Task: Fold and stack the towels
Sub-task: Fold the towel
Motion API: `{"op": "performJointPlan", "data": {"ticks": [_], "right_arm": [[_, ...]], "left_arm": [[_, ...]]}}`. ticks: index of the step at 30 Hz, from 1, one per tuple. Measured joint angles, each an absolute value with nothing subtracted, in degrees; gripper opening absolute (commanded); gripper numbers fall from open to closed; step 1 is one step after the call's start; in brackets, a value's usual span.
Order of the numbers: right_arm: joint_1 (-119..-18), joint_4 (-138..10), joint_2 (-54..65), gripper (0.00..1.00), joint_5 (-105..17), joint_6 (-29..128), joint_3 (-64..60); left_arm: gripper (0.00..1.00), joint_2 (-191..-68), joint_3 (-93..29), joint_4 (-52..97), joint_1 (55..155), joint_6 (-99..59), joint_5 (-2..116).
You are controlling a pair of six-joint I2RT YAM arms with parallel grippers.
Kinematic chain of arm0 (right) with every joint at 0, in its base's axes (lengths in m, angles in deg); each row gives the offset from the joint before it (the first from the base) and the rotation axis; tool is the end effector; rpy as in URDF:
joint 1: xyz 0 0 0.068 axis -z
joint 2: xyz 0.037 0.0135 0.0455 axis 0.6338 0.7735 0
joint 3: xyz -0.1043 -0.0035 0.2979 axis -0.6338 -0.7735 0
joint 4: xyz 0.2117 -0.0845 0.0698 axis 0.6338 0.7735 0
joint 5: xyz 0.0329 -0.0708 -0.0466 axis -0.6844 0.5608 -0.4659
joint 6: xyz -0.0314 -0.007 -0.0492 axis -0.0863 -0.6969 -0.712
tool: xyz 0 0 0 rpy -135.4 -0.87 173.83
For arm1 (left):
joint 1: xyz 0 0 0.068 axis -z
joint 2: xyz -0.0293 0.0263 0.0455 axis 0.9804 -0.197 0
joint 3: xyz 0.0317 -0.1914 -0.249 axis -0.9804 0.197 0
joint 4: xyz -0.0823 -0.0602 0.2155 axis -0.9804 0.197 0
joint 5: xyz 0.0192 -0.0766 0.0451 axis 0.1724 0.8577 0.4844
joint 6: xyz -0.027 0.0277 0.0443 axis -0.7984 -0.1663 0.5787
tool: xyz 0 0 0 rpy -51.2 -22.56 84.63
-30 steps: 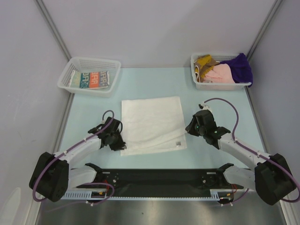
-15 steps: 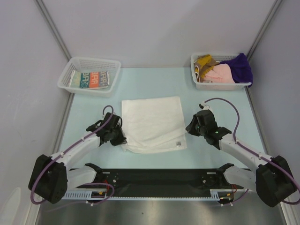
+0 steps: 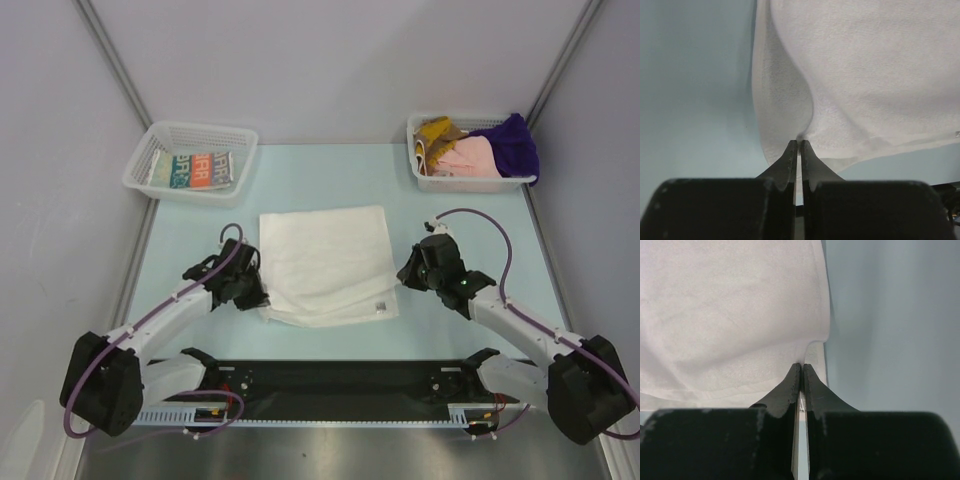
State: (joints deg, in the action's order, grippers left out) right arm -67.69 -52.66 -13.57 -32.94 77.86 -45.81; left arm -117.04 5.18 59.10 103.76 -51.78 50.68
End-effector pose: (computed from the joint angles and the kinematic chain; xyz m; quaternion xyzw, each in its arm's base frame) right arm 0.1612 0.0841 0.2501 0.0656 0.9102 0.1908 0.3618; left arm 0.1417 -0.0681 0.2338 -0.1499 0.9592 -0.1491 0.1875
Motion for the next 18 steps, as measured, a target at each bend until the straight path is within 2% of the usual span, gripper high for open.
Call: {"op": "performJointPlan", "data": {"ticks": [7, 10, 18], "right_arm": [[-67.69, -52.69, -12.41, 0.02, -32.85, 77.08, -45.85], [-67.69, -52.71, -11.93, 0.02, -32.83, 76.94, -45.85], [-67.69, -52.84, -10.66, 0.01, -32.85, 76.66, -45.85]], "left_arm": [[0.02, -120.25, 6.14, 59.8, 103.76, -51.23, 49.85], [0.09, -121.06, 6.1, 59.75, 103.76, -50.44, 49.13], [0.11, -125.22, 4.7, 58.57, 103.76, -48.23, 48.91]]}}
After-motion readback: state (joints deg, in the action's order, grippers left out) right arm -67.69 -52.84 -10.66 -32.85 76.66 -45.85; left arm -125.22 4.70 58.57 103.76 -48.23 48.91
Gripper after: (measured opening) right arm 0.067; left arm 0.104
